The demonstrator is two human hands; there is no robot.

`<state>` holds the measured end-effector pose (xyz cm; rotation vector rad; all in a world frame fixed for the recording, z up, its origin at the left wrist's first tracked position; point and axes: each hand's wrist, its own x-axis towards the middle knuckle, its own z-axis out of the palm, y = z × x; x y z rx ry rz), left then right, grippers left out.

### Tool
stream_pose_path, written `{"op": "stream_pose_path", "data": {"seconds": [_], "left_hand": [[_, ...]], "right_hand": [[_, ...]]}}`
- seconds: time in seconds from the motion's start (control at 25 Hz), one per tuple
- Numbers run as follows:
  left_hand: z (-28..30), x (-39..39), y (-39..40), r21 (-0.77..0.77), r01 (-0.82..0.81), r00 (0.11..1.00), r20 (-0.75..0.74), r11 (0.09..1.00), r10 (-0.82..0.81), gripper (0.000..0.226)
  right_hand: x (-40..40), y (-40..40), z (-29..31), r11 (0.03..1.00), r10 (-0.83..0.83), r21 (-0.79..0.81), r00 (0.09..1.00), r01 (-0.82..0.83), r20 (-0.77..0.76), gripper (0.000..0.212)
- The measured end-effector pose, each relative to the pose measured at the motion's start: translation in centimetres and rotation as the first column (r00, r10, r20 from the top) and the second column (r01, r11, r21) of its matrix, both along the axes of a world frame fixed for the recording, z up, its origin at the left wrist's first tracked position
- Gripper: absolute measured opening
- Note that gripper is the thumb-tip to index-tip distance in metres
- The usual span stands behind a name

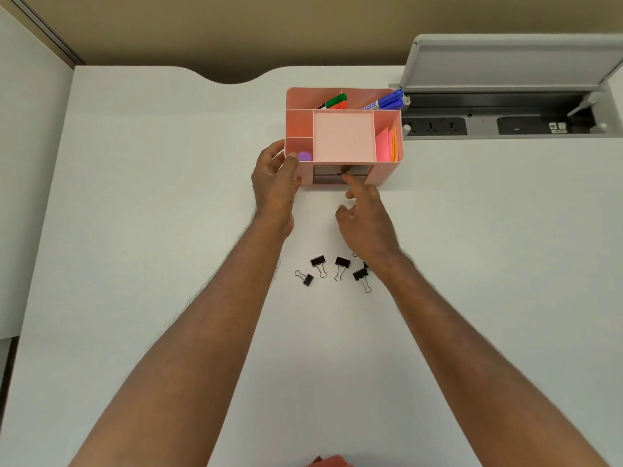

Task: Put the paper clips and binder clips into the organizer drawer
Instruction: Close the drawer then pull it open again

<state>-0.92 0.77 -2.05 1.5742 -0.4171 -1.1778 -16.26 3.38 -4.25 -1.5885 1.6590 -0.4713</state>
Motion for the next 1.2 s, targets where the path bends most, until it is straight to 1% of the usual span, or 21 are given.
{"op": "stream_pose_path", "data": {"seconds": [0.04, 0.08, 0.16, 0.24, 0.36, 0.44, 0.76, 0.84, 0.92, 1.0, 1.08, 1.16, 1.2], "left_hand": [[0.0, 0.0, 0.0, 0.001, 0.000, 1.000, 0.003, 1.000, 0.000, 0.034], [0.0, -0.1, 0.0, 0.001, -0.001, 1.000, 0.002, 1.000, 0.001, 0.033], [0.1, -0.1, 0.1, -0.004, -0.001, 1.000, -0.006, 1.000, 0.001, 0.030], [0.1, 0.0, 0.2, -0.008, -0.005, 1.000, -0.019, 1.000, 0.005, 0.029], [0.2, 0.1, 0.2, -0.010, -0.009, 0.999, -0.031, 1.000, 0.009, 0.028], [0.2, 0.0, 0.3, -0.007, -0.010, 0.999, -0.033, 1.000, 0.010, 0.028], [0.2, 0.0, 0.4, -0.019, 0.011, 1.000, -0.027, 1.000, -0.011, 0.029], [0.1, 0.1, 0.5, -0.013, 0.017, 1.000, -0.015, 1.000, -0.017, 0.032], [-0.2, 0.4, 0.7, 0.011, 0.035, 0.999, 0.008, 0.999, -0.035, 0.038], [-0.8, 0.8, 1.3, 0.043, 0.079, 0.991, 0.102, 0.996, -0.083, 0.051], [-1.8, 0.9, 3.2, 0.090, 0.146, 0.952, 0.259, 0.985, -0.165, 0.056], [-3.0, 0.5, 6.3, 0.146, 0.243, 0.858, 0.428, 0.959, -0.283, 0.053], [-3.8, 0.3, 8.0, 0.180, 0.314, 0.785, 0.502, 0.932, -0.361, 0.054]], "right_hand": [[0.0, 0.1, -0.5, 0.997, 0.070, -0.035, 0.994, -0.074, -0.081, 0.063], [-0.1, 0.0, -0.9, 0.993, 0.105, -0.045, 0.986, -0.112, -0.130, 0.067], [0.0, -0.1, -1.3, 0.987, 0.134, -0.054, 0.968, -0.149, -0.212, 0.071], [0.1, -0.1, -1.3, 0.984, 0.134, -0.079, 0.959, -0.158, -0.250, 0.071], [0.0, 0.5, -1.1, 0.982, 0.119, -0.113, 0.960, -0.152, -0.253, 0.064], [-0.2, 1.5, -1.2, 0.981, 0.129, -0.107, 0.956, -0.162, -0.263, 0.059], [-0.9, 3.9, -1.3, 0.974, 0.152, -0.127, 0.958, -0.186, -0.243, 0.060], [-1.3, 3.8, -1.3, 0.973, 0.169, -0.117, 0.960, -0.198, -0.221, 0.058], [-1.9, 4.1, -1.1, 0.974, 0.162, -0.131, 0.975, -0.183, -0.155, 0.057], [-2.8, 4.6, -1.0, 0.976, 0.081, -0.196, 0.994, -0.093, -0.067, 0.054], [-4.4, 5.3, -0.9, 0.972, -0.049, -0.232, 0.999, 0.044, -0.015, 0.049], [-6.5, 6.2, -1.5, 0.974, -0.154, -0.177, 0.987, 0.143, -0.045, 0.046], [-7.4, 6.6, -1.8, 0.980, -0.172, -0.116, 0.981, 0.161, -0.089, 0.048]]}}
